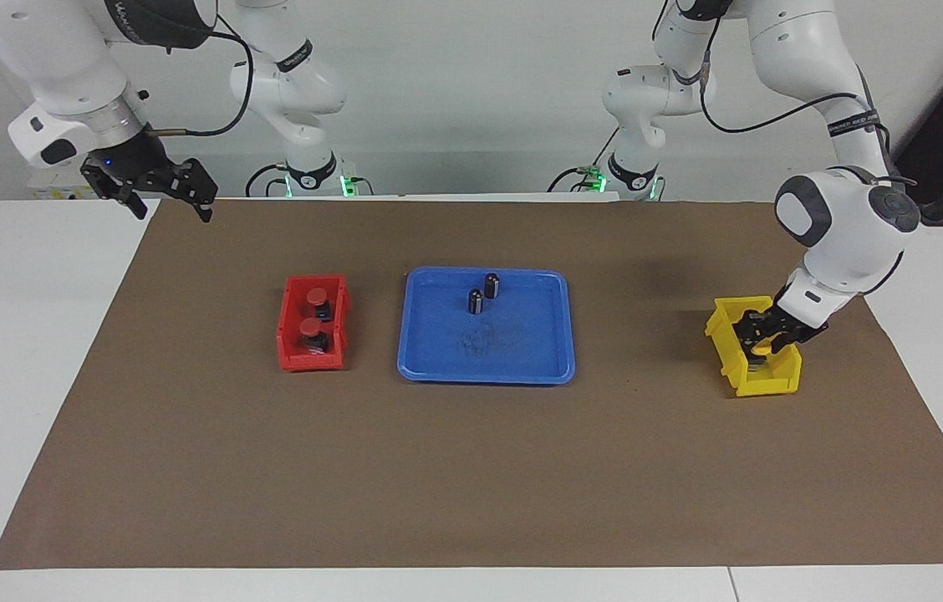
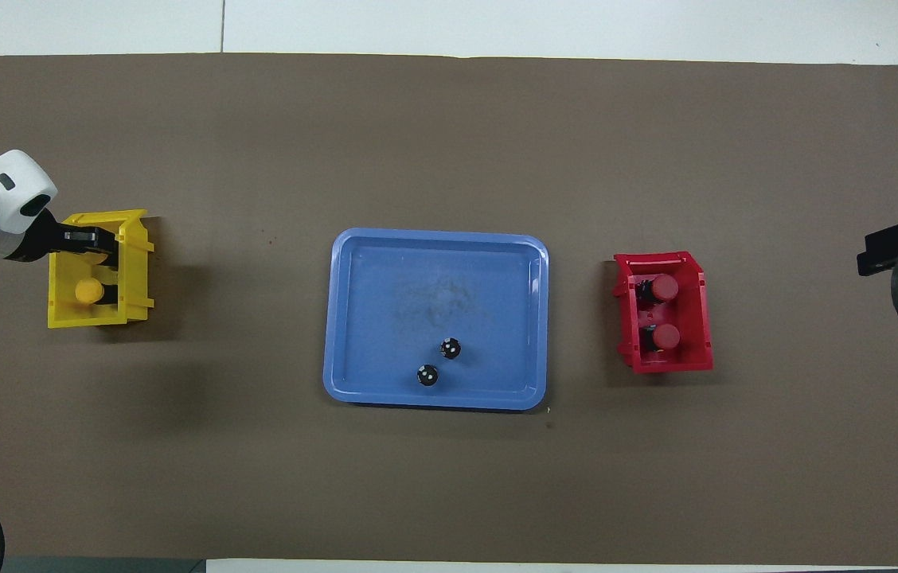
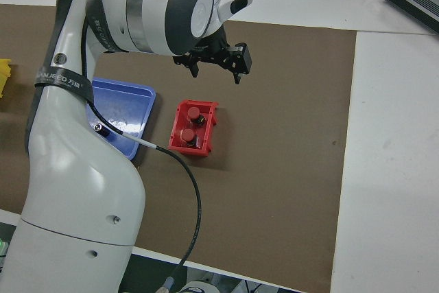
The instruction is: Sort red and yellow buttons by color
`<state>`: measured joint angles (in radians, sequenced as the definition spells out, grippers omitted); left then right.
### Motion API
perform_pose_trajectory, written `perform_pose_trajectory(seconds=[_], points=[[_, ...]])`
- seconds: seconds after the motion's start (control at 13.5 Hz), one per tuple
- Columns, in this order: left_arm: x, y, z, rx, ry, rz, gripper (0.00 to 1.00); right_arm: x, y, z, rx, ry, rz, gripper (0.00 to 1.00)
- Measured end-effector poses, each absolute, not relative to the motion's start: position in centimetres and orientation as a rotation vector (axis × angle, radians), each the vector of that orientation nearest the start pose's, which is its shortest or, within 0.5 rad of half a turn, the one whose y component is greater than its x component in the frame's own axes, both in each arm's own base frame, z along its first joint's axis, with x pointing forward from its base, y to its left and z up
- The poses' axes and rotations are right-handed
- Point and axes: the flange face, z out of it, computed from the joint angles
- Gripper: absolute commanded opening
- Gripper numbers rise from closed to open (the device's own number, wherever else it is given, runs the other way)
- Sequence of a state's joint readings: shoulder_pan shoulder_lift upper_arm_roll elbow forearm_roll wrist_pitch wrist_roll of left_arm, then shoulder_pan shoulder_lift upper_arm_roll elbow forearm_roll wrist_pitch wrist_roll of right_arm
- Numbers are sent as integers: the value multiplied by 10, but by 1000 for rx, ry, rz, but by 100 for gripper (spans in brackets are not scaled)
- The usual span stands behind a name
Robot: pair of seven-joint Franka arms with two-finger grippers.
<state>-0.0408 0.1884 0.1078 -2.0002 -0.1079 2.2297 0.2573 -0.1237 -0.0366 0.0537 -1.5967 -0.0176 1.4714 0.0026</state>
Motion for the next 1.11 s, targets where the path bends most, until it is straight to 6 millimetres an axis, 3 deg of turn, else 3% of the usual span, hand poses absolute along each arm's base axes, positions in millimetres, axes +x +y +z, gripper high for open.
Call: perform_pose_trajectory(seconds=[0.15,0.3,0.37,0.59,0.74,0.96,1.11], points=[[595,35,376,-3191,206,-99,68,531,-39,624,-3153,116,140,100],[604,37,397,-3189,206,-130,94,531,-39,624,-3153,116,140,100],[609,37,409,-3189,207,-143,100,531,-39,624,-3153,116,140,100],[616,35,455,-3194,240,-73,100,531,-39,624,-3153,116,140,100],[612,32,506,-3203,261,7,100,531,-39,624,-3153,116,140,100],[591,27,571,-3215,256,59,100,531,-39,624,-3153,116,140,100],[572,16,603,-3177,278,84,100,531,-39,624,-3153,116,140,100]])
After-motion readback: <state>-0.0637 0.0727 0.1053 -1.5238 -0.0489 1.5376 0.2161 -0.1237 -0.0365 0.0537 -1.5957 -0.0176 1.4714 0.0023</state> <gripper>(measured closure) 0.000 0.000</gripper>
